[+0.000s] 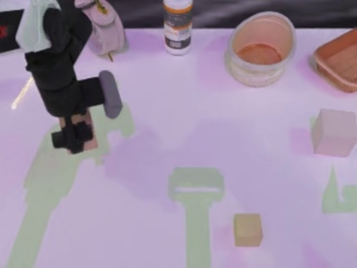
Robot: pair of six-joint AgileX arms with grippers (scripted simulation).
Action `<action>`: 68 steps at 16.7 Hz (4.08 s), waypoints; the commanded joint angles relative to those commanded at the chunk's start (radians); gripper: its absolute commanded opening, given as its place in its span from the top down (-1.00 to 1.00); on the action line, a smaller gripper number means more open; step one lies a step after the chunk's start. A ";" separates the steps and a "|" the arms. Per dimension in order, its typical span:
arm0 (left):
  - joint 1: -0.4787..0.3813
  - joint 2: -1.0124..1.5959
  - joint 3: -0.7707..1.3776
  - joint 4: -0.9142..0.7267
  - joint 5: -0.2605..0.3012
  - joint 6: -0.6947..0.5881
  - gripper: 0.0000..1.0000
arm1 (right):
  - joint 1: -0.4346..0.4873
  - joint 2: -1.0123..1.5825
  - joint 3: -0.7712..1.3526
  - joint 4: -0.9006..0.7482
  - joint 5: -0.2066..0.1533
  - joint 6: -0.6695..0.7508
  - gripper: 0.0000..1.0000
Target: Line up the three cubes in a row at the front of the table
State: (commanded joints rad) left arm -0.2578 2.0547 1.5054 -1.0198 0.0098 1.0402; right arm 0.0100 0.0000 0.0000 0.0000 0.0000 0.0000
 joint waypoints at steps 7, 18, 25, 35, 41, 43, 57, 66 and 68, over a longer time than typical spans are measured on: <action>-0.206 -0.014 0.006 -0.021 0.002 -0.115 1.00 | 0.000 0.000 0.000 0.000 0.000 0.000 -1.00; -0.644 -0.063 -0.004 -0.056 0.005 -0.367 1.00 | 0.000 0.000 0.000 0.000 0.000 0.000 -1.00; -0.642 -0.029 -0.044 0.018 0.005 -0.368 1.00 | 0.000 0.000 0.000 0.000 0.000 0.000 -1.00; -0.651 0.045 -0.138 0.185 0.005 -0.372 0.85 | 0.000 0.000 0.000 0.000 0.000 0.000 -1.00; -0.651 0.045 -0.138 0.185 0.005 -0.372 -0.06 | 0.000 0.000 0.000 0.000 0.000 0.000 -1.00; -0.651 0.045 -0.138 0.185 0.005 -0.372 -0.36 | 0.000 0.000 0.000 0.000 0.000 0.000 -1.00; -0.648 0.043 -0.135 0.182 0.005 -0.371 -1.00 | 0.000 0.000 0.000 0.000 0.000 0.000 -1.00; -0.628 -0.052 0.011 -0.061 0.005 -0.372 -1.00 | 0.000 0.000 0.000 0.000 0.000 0.000 -1.00; -0.627 -0.053 0.012 -0.062 0.005 -0.372 -1.00 | 0.000 0.000 0.000 0.000 0.000 0.000 -1.00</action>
State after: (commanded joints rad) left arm -0.8852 2.0016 1.5172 -1.0816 0.0145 0.6682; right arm 0.0100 0.0000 0.0000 0.0000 0.0000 0.0000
